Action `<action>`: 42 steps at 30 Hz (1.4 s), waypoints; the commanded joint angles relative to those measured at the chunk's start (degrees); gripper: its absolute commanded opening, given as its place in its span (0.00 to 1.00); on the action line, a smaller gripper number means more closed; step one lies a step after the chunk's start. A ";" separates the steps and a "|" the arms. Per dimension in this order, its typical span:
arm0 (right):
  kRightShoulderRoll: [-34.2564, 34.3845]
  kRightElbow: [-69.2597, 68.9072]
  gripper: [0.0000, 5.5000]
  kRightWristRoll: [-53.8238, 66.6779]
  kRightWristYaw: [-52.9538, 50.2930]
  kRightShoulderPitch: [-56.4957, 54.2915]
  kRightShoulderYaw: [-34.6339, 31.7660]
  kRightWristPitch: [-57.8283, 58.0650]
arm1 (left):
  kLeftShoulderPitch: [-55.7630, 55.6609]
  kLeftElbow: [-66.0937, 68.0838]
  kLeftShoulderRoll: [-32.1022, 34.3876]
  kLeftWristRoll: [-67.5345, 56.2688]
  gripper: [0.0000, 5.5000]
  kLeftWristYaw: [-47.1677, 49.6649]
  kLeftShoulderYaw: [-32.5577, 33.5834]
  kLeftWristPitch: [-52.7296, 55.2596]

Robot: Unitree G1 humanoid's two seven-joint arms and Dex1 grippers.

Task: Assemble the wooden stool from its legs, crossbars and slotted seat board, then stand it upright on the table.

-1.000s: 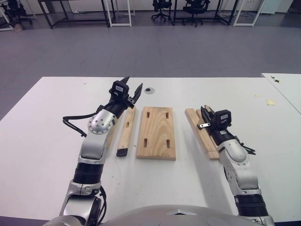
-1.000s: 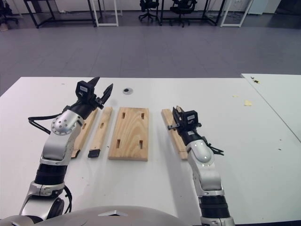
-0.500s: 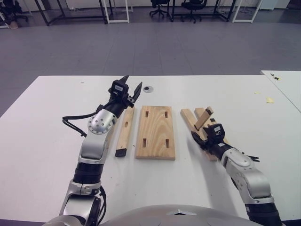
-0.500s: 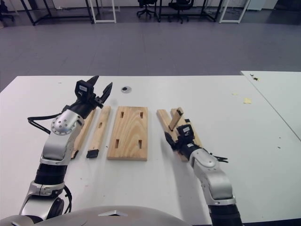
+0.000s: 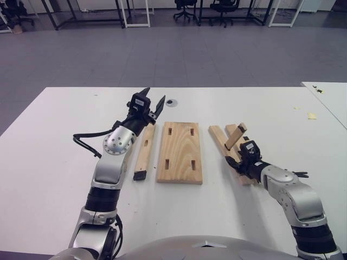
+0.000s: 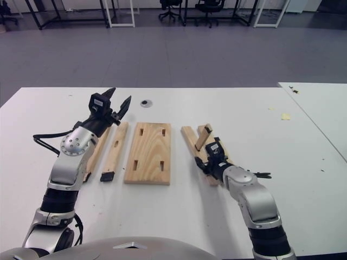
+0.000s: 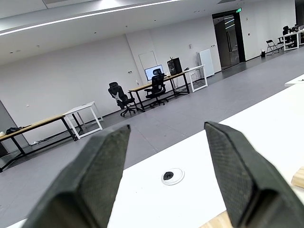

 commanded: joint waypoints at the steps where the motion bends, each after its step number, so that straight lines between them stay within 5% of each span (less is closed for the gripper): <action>1: -3.52 -1.54 0.38 -1.04 1.37 -0.19 2.65 3.23 | 0.02 0.19 0.01 0.77 0.52 0.50 -0.13 -0.45; 8: 0.49 0.35 0.38 -0.50 -0.86 -2.26 -1.97 0.31 | -0.30 0.74 -1.70 -1.65 0.52 0.56 1.26 0.52; 12: -0.86 -2.10 0.38 1.46 5.05 -8.60 -4.44 -10.51 | -4.59 1.61 -12.41 -28.31 0.52 1.06 11.28 16.49; 18: -1.83 -6.40 0.38 4.22 11.80 -16.74 -0.66 -13.28 | -10.60 5.16 -17.57 -47.42 0.52 6.44 16.95 32.07; 26: -5.18 -8.23 0.38 3.49 15.79 -16.80 3.19 -14.49 | -9.80 1.08 -19.08 -55.57 0.52 9.00 18.88 34.54; 36: -5.73 -7.44 0.38 4.79 18.23 -17.76 2.27 -17.69 | -7.07 0.19 -17.63 -56.23 0.22 8.89 16.52 34.75; 42: -6.87 -5.22 0.38 4.97 20.56 -16.62 1.34 -19.29 | -5.76 -3.05 -18.02 -57.92 0.20 11.62 17.64 32.94</action>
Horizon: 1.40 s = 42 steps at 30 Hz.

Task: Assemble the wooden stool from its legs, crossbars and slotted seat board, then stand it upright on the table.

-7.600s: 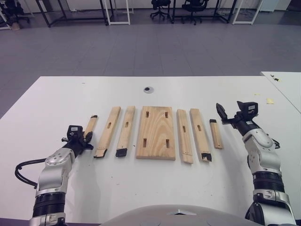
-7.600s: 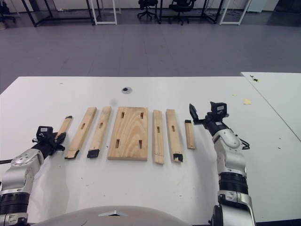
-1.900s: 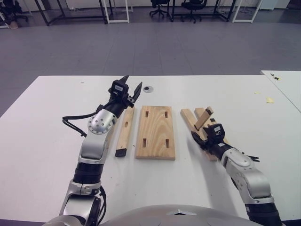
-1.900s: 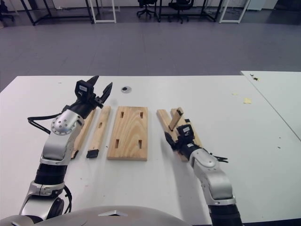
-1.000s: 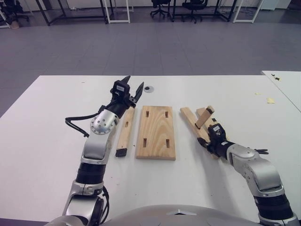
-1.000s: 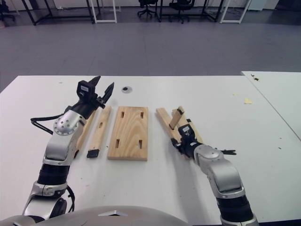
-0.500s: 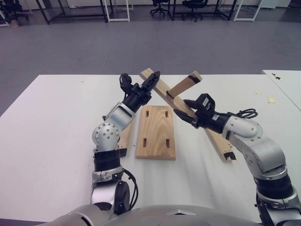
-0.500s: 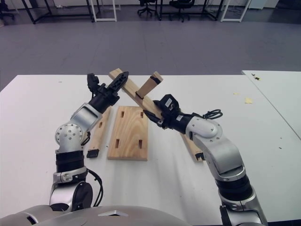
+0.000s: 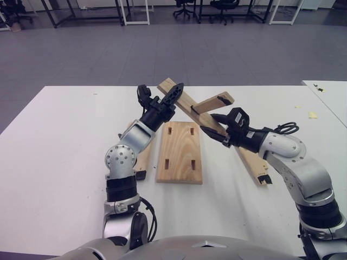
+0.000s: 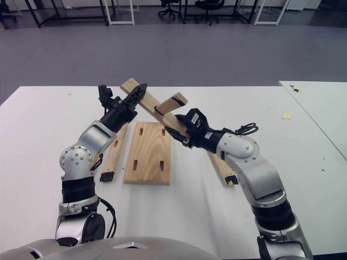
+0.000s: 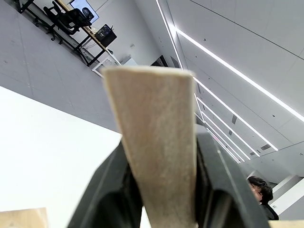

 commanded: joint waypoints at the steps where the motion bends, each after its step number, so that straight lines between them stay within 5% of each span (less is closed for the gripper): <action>1: -1.59 1.90 0.45 0.84 2.01 -0.47 -1.01 -1.28 | 2.43 -4.19 -0.20 -0.92 0.20 3.98 1.13 -1.18; 11: -2.09 0.39 0.78 -3.30 -5.39 12.01 -5.36 0.35 | 16.66 -25.54 7.98 -4.89 0.18 22.72 5.81 3.94; 15: 0.47 2.31 0.78 -4.15 -9.25 16.19 -7.68 -1.33 | 24.03 -36.05 12.42 -3.97 0.18 29.48 2.63 6.73; 21: 4.22 5.83 0.78 -6.38 -13.16 15.15 -7.18 -3.86 | 28.60 -35.09 16.72 9.25 0.18 25.68 -2.55 1.39; 28: 4.45 7.10 0.78 -6.96 -12.57 13.23 -6.77 -3.95 | 31.19 -35.32 13.96 17.22 0.18 26.02 -6.78 -4.80; 42: 4.07 5.48 0.78 -7.45 -12.74 14.42 -6.63 -1.60 | 35.85 -49.17 12.24 13.93 0.18 37.70 -8.25 3.86</action>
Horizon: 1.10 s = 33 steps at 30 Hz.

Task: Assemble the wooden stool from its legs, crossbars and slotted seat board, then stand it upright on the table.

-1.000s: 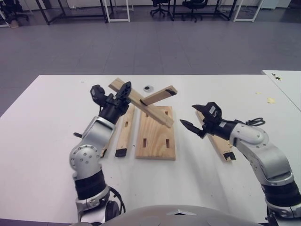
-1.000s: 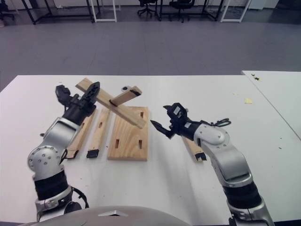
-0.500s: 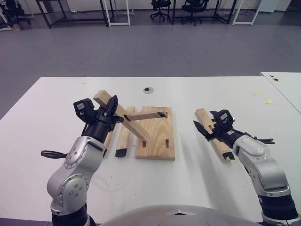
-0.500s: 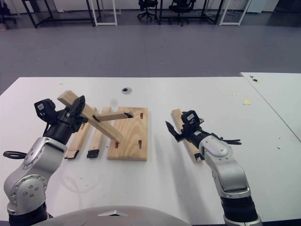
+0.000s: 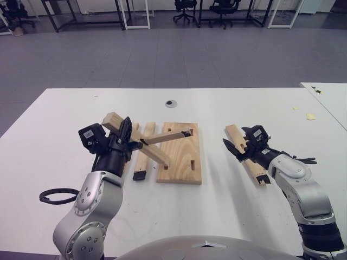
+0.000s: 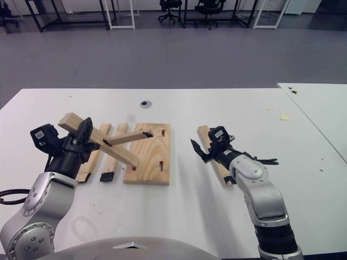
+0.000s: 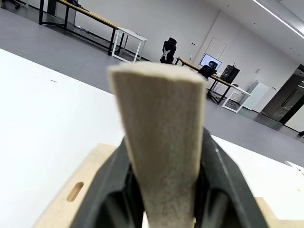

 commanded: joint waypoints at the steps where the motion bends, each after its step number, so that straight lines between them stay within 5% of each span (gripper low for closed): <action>1: -0.05 -0.34 0.78 -0.36 -0.43 -0.29 0.34 1.22 | 2.07 -1.66 1.57 -0.23 0.18 3.45 -0.41 5.82; 6: 0.20 -0.57 0.78 -0.82 -0.82 -0.97 1.40 1.84 | 2.52 -2.50 3.76 2.53 0.18 4.88 -5.28 6.79; 12: -1.02 -0.13 0.78 -1.57 0.75 -3.72 3.06 2.50 | 2.94 -1.63 8.94 17.01 0.18 1.09 -25.74 3.95; 18: -2.68 2.06 0.78 -2.09 2.81 -5.77 3.31 1.98 | 4.27 5.88 6.73 29.01 0.18 -1.12 -35.92 -2.59; 23: 1.13 4.63 0.78 -1.99 -0.06 -4.87 3.17 1.83 | -1.52 6.42 2.43 32.66 0.18 -5.91 -32.71 -10.74; 27: 3.73 6.68 0.78 -2.27 -3.81 -4.79 0.26 1.04 | -5.24 7.19 -0.39 30.05 0.33 -11.47 -27.97 -14.68; 33: 8.32 9.01 0.78 -0.86 -8.77 -3.82 -6.13 -1.51 | -16.48 4.61 4.24 21.46 0.52 -21.96 -9.84 -18.68</action>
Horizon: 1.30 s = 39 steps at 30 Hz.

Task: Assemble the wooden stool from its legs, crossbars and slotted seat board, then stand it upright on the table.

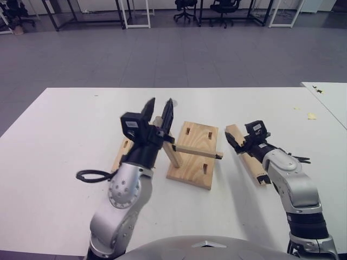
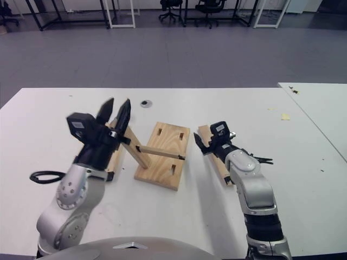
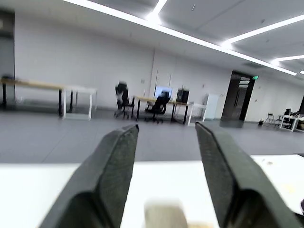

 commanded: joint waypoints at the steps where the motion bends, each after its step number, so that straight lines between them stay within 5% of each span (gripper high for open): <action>1: 0.97 2.11 0.78 0.06 -2.03 1.32 -3.06 -2.22 | -10.18 -0.86 3.12 -10.16 0.55 -2.98 14.27 2.23; 5: 2.27 4.02 0.78 -0.13 -3.11 1.20 -3.84 -4.49 | -13.70 6.48 5.17 -16.72 0.60 -0.74 26.14 7.14; 13: 1.26 7.53 0.78 -0.44 -2.42 0.99 -4.73 -6.17 | 14.24 20.44 10.91 -2.77 0.60 -12.46 14.05 5.36; 34: 2.98 10.02 0.78 -1.83 -1.93 0.75 0.70 -7.55 | 15.87 22.42 9.54 3.42 0.60 -12.83 9.04 20.29; 39: 3.22 10.11 0.78 -1.81 -2.29 0.67 0.60 -7.53 | 14.83 22.44 10.02 5.43 0.45 -12.85 9.27 20.79</action>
